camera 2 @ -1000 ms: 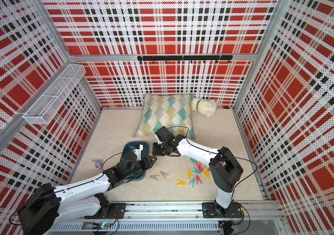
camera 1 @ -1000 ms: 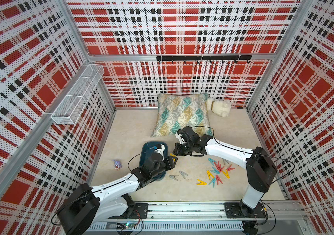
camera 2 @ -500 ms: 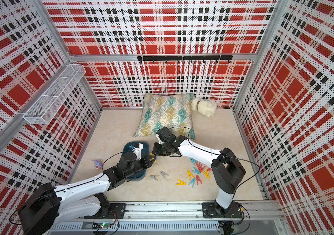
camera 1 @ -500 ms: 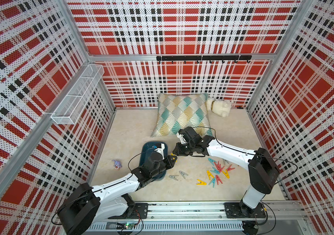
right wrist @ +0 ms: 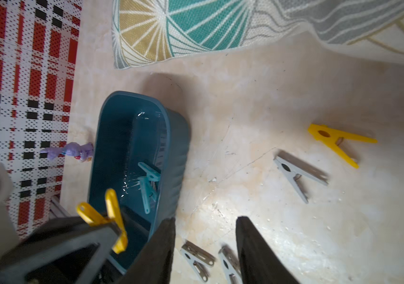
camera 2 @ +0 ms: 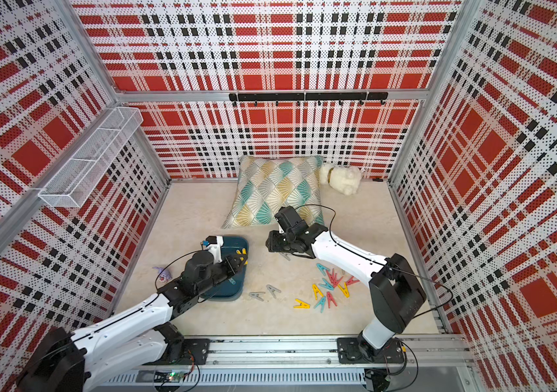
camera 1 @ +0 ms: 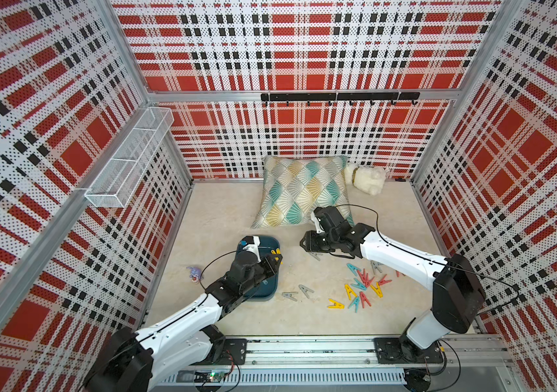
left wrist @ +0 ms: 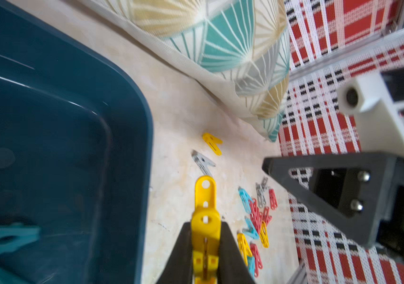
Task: Put the clothespins into the storage box
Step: Place the clothespin in the storage box.
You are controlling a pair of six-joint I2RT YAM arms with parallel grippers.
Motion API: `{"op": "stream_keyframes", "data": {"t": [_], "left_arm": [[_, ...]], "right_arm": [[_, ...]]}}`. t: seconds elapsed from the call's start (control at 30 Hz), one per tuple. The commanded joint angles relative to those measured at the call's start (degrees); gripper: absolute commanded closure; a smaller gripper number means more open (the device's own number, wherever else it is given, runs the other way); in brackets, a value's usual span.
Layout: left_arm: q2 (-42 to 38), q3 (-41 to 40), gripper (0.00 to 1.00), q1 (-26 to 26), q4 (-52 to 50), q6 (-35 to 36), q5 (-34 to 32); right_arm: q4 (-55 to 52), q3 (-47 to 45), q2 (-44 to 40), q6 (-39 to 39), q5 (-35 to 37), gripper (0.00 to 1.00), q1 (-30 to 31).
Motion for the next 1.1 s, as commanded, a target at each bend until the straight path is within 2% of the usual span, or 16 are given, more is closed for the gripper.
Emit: {"op": "stream_keyframes", "data": {"t": [0.0,0.1,0.23,0.47,0.53,0.6,0.67,1.07], "left_arm": [[-2.21,0.24,0.95,5.52,-8.22,3.06,0.14],[-1.59,1.35,0.93,11.00,-11.59,5.45,1.52],[1.64,3.27,0.91,15.52,-12.83,8.01,2.17],[10.02,8.51,0.87,17.32,-12.65,11.02,1.67],[11.50,9.48,0.77,17.38,-12.74,11.42,1.23],[12.21,9.77,0.60,17.35,-12.65,11.61,1.04],[12.41,9.72,0.49,17.36,-12.56,11.65,0.95],[8.41,8.20,0.48,15.65,-12.30,9.96,1.14]], "right_arm": [[-3.46,-2.57,-0.41,-5.00,1.16,0.54,0.20],[-4.65,-4.42,0.69,-6.94,0.95,0.58,1.15],[-6.30,-5.30,1.79,-8.62,3.69,0.60,5.38],[-8.03,-6.35,2.19,-7.73,6.54,0.63,11.51],[-8.08,-7.24,1.85,-7.16,6.28,0.63,12.29],[-8.26,-7.96,1.64,-6.71,6.40,0.64,13.33],[-8.37,-8.61,1.72,-6.33,6.94,0.64,14.21],[-8.63,-8.22,6.20,-6.43,8.68,0.66,17.36]]}}
